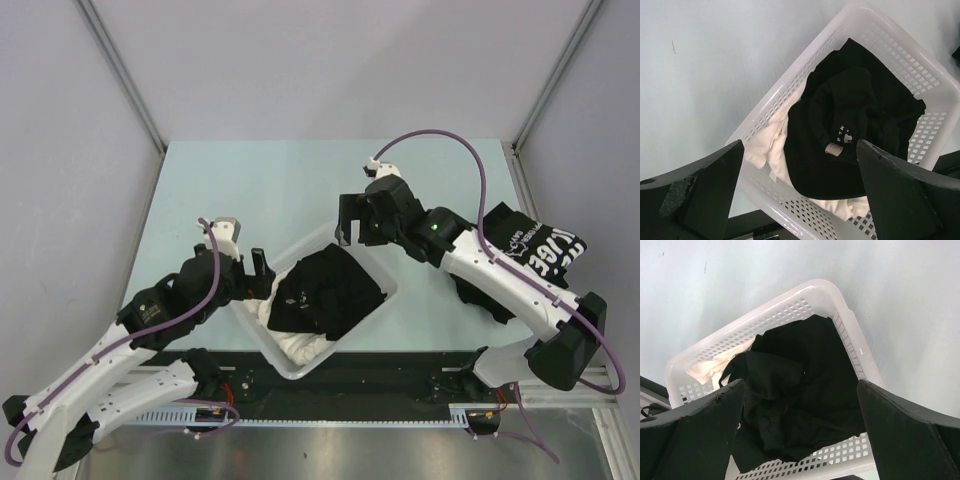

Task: Fold and stack the t-shirts

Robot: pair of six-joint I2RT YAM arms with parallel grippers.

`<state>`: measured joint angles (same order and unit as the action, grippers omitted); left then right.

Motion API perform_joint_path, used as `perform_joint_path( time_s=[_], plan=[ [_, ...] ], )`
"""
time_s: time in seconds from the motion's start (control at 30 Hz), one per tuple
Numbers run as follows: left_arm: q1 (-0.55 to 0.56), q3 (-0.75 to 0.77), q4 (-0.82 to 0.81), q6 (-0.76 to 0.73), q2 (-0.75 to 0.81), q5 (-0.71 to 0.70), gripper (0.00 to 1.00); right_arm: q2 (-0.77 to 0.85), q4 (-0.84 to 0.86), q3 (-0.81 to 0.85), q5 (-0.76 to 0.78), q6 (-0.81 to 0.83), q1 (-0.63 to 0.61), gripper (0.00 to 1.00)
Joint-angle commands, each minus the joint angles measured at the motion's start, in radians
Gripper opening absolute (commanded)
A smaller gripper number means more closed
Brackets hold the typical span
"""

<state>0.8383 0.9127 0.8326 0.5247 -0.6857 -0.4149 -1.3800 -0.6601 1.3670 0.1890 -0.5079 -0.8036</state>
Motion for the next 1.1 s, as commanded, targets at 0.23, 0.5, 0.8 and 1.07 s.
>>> perform_joint_path(
  time_s=[0.23,0.5,0.8,1.07],
  plan=[
    [-0.005,-0.002,-0.043,0.003,0.000,0.008,1.00,-0.037,-0.033,0.026,0.093,-0.020,-0.046,1.00],
    [-0.005,0.005,-0.040,-0.014,-0.006,0.004,1.00,-0.099,-0.047,-0.005,0.113,-0.053,-0.082,1.00],
    [-0.005,-0.009,-0.038,-0.011,0.006,0.002,0.99,-0.157,0.013,-0.092,0.026,-0.112,-0.075,1.00],
    [-0.005,0.005,-0.021,-0.023,0.005,-0.015,0.99,-0.157,0.053,-0.160,0.010,-0.138,-0.080,0.99]
  ],
)
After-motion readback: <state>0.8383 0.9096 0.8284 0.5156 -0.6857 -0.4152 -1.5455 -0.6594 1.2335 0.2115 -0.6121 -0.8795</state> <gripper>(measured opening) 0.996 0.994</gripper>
